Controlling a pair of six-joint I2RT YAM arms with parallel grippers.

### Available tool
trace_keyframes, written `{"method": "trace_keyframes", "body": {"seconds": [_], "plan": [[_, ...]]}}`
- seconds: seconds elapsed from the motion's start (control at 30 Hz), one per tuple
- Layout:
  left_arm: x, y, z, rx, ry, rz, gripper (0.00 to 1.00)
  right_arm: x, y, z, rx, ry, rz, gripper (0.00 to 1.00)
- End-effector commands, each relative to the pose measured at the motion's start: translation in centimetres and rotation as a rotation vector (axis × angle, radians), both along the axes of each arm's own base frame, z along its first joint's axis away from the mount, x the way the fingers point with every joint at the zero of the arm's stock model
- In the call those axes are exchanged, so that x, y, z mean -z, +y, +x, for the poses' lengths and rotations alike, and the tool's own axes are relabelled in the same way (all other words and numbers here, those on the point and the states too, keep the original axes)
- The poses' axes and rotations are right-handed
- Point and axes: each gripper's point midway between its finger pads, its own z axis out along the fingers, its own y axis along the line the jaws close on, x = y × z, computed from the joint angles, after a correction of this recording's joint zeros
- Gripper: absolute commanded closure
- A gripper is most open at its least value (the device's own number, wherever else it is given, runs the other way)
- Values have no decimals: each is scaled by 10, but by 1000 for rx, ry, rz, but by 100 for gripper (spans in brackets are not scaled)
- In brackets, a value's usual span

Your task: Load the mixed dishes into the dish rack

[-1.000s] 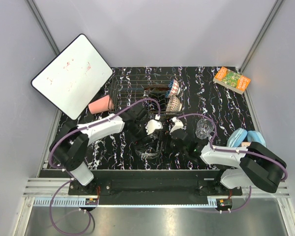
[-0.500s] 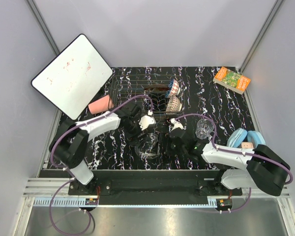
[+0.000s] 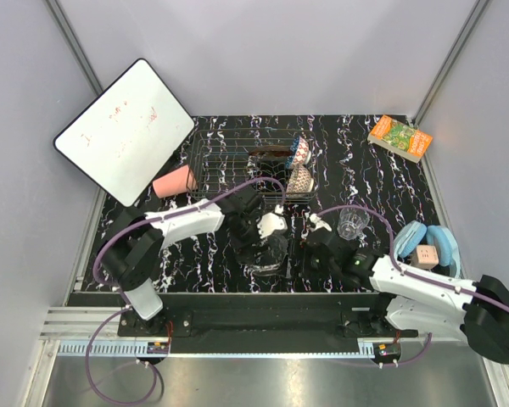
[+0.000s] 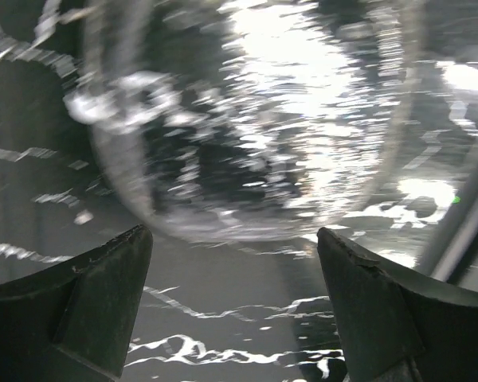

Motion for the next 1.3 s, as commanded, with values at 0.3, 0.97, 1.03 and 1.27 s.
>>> {"method": "trace_keyframes", "body": {"seconds": [0.3,0.97,1.03,1.27], "plan": [[-27,-22,-47,104,52,-55,12,8,-17,-12,49,52,-31,6],[-30,-50,-30,66,141,-104,11,20,-22,-29,-3,107,-55,9],[-30,-47,-38,71,150,-99,11,19,-17,-29,-8,108,-34,8],[-37,-47,-62,87,199,-121,11,20,-14,-32,6,134,-5,8]]}}
